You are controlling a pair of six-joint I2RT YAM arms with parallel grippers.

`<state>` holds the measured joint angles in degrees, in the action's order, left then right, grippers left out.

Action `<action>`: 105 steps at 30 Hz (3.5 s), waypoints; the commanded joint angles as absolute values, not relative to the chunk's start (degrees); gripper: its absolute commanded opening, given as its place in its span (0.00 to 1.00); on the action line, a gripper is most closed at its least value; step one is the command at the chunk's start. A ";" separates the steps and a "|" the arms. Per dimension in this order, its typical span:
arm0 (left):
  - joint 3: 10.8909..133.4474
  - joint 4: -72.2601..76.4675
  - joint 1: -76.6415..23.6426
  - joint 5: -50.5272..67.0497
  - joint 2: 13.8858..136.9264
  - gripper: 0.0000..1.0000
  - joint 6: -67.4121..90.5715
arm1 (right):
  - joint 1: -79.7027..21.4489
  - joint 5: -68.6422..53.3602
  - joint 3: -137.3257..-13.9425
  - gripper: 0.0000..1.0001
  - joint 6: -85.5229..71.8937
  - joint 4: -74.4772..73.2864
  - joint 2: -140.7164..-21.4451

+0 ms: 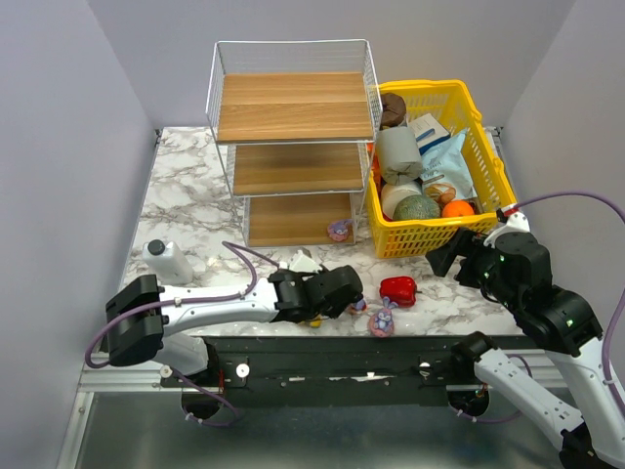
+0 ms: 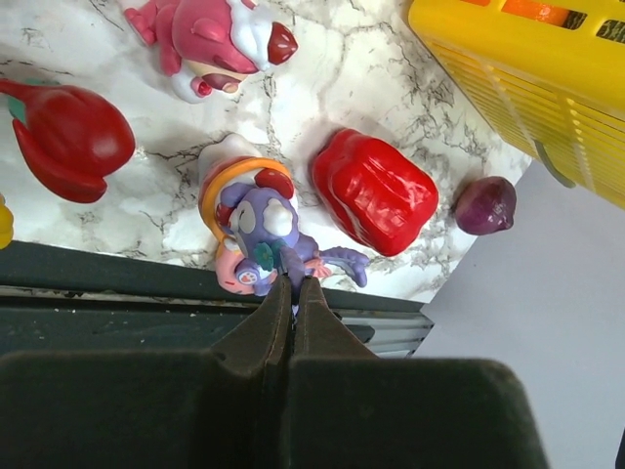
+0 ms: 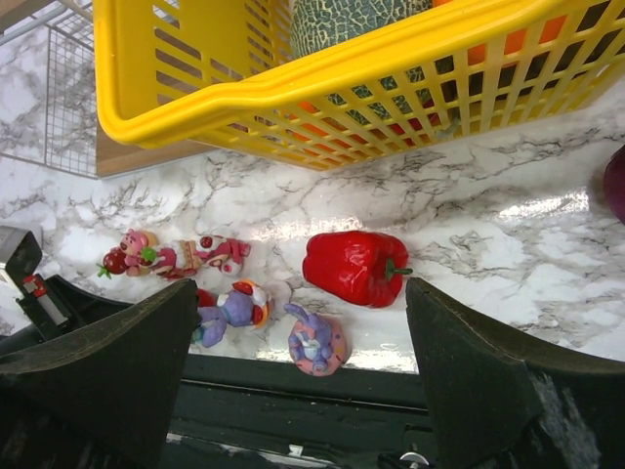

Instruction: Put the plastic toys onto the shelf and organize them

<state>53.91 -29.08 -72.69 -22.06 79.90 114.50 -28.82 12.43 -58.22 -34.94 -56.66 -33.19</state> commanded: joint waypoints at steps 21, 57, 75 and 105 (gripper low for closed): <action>74.97 -66.70 -62.33 -34.36 73.83 0.00 137.73 | -29.09 15.20 -63.46 0.94 -35.33 -59.41 -34.45; 63.03 -44.68 -47.11 -35.50 82.44 0.00 157.68 | -29.09 16.70 -65.83 0.92 -36.56 -66.88 -33.05; 60.91 -36.31 -46.93 -38.23 81.56 0.00 157.85 | -29.09 17.32 -65.39 0.92 -36.65 -67.15 -33.22; 58.36 -28.65 -45.62 -37.35 82.26 0.00 158.03 | -29.09 16.70 -64.95 0.92 -34.72 -65.48 -35.51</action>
<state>58.02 -31.55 -46.19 -34.50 81.03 114.50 -28.82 16.03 -64.12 -35.92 -65.98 -35.09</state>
